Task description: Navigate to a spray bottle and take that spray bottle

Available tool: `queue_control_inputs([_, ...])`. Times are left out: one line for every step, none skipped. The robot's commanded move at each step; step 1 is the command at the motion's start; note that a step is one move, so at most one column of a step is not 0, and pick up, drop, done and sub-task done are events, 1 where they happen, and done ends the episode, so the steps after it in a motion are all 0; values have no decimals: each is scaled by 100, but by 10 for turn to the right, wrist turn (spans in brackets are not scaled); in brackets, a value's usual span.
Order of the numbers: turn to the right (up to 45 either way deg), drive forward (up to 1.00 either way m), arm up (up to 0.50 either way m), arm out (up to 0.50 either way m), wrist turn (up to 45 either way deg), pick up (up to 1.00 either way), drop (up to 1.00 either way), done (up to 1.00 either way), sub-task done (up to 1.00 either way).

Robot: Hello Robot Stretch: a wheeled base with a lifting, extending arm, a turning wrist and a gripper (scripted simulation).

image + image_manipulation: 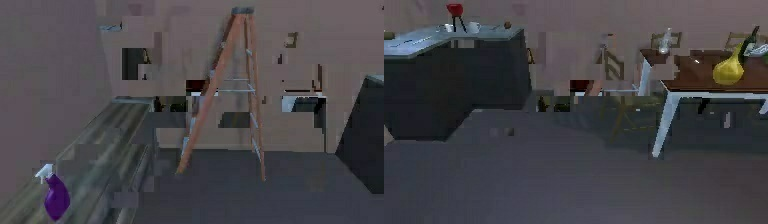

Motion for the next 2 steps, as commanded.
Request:
queue_control_inputs([-450,0,0,0,0,0,0,0,0])
queue_control_inputs([-450,0,0,0,0,0,0,0,0])
